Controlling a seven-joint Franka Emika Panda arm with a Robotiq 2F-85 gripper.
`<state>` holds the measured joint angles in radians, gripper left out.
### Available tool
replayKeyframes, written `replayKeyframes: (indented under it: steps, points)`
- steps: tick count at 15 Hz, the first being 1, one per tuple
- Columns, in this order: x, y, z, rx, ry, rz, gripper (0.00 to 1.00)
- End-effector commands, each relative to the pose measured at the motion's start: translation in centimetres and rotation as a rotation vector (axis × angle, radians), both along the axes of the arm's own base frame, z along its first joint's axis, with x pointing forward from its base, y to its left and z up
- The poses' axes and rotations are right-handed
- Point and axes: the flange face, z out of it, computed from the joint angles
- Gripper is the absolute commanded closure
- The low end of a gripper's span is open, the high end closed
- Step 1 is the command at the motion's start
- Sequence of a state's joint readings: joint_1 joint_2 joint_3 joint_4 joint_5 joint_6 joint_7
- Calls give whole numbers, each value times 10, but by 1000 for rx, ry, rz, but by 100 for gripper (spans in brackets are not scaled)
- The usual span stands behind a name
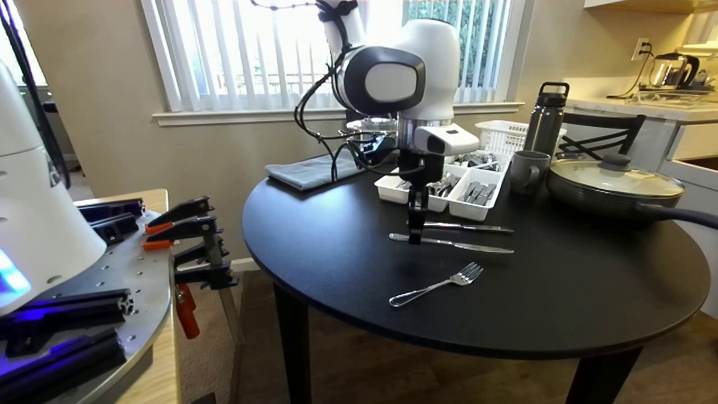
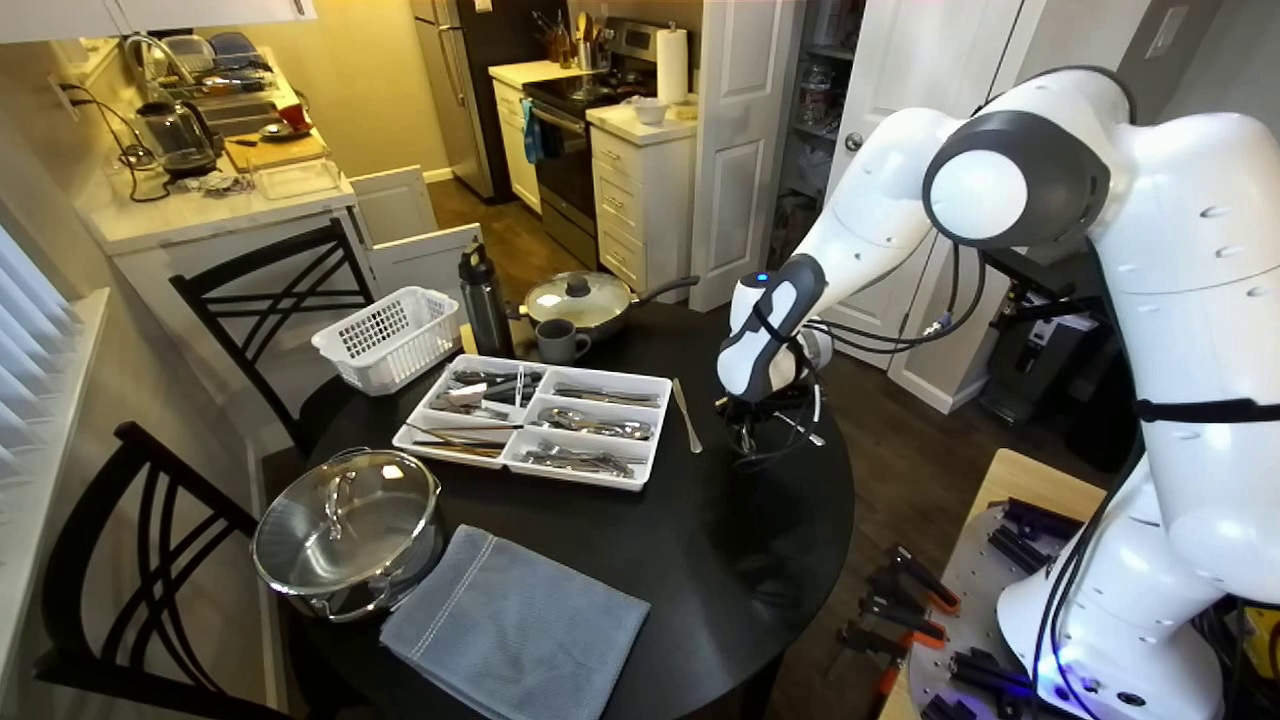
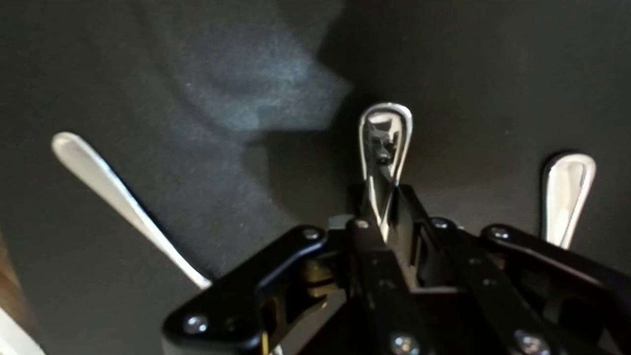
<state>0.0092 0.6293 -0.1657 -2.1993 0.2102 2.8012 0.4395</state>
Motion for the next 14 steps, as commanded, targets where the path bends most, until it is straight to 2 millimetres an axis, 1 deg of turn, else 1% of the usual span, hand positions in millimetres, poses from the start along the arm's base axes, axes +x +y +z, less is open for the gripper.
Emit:
replayKeyframes:
  steps: [1,2,4,7,8,10,12,14]
  points:
    - [-25,14,66,-95,-33,49,96]
    - [-24,20,81,-129,-38,86,96]
    - [-12,39,106,-204,-47,212,96]
    - [17,74,133,-288,-47,410,96]
    - [28,86,139,-306,-47,475,96]
    - [49,102,147,-345,-61,589,96]
    - [70,109,153,-370,-89,691,96]
    - [88,110,155,-379,-119,793,96]
